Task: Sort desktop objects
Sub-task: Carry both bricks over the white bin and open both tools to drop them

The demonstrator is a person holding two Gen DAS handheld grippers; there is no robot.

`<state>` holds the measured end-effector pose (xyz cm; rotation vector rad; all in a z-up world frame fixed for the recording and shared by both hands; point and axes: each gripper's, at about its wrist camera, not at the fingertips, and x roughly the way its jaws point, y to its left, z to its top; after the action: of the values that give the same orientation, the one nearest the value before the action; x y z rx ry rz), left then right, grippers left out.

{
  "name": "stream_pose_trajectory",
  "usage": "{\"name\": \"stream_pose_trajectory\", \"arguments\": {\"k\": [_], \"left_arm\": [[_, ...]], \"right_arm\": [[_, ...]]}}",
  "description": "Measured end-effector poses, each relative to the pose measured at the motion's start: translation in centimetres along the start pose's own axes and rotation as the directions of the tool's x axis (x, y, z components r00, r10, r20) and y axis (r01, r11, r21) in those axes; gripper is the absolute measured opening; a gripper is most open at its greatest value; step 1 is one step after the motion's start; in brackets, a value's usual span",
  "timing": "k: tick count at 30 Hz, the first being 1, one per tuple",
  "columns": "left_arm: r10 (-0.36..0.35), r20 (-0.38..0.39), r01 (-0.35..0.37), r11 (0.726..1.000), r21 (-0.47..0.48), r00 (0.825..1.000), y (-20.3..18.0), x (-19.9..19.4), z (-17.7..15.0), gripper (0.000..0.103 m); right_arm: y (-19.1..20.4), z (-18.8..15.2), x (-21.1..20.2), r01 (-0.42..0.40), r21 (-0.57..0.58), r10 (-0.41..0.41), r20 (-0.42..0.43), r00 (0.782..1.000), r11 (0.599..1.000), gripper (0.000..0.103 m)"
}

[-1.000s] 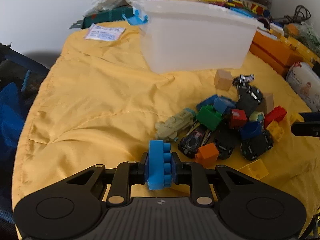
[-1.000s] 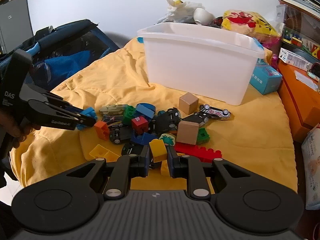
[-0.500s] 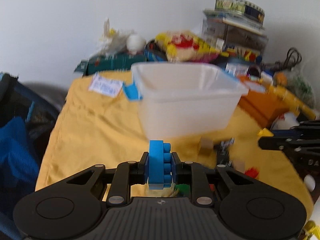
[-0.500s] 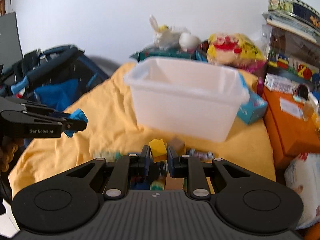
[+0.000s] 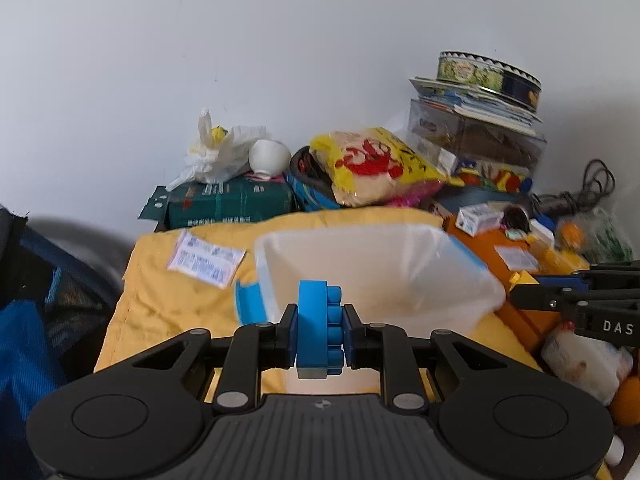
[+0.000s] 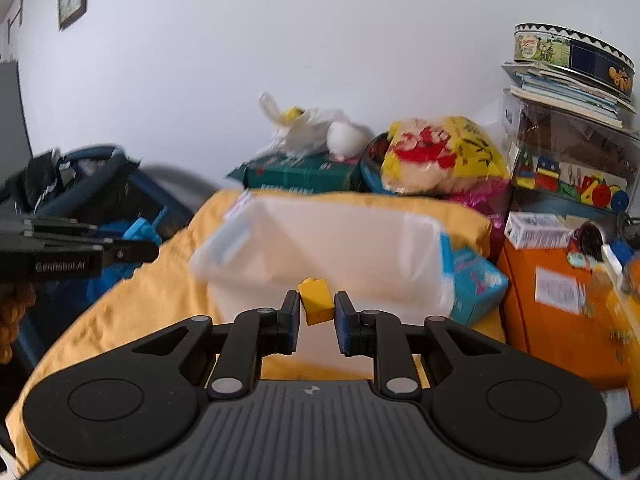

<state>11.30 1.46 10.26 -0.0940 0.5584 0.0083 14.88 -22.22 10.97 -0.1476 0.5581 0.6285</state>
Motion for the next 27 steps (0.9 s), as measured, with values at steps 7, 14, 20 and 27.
{"name": "stream_pose_trajectory", "arguments": {"k": [7, 14, 20, 27], "left_arm": [[0.007, -0.012, -0.007, 1.0, -0.006, 1.0, -0.4, 3.7, 3.5, 0.025], [0.003, -0.064, -0.004, 1.0, -0.019, 0.998, -0.8, 7.7, 5.3, 0.048], [0.046, -0.072, -0.05, 0.998, -0.043, 0.996, 0.0, 8.0, 4.5, 0.058], [0.019, -0.036, -0.017, 0.999, 0.035, 0.999, 0.7, 2.4, -2.0, 0.06]], "right_arm": [[-3.0, 3.8, 3.9, 0.008, 0.049, -0.007, -0.017, 1.0, 0.999, 0.021], [-4.1, 5.6, 7.6, -0.004, 0.058, 0.007, -0.064, 0.998, 0.998, 0.039], [-4.7, 5.8, 8.9, 0.016, 0.054, -0.012, -0.065, 0.998, 0.998, 0.056], [-3.4, 1.8, 4.3, -0.018, 0.042, 0.018, -0.017, 1.0, 0.999, 0.067]]}}
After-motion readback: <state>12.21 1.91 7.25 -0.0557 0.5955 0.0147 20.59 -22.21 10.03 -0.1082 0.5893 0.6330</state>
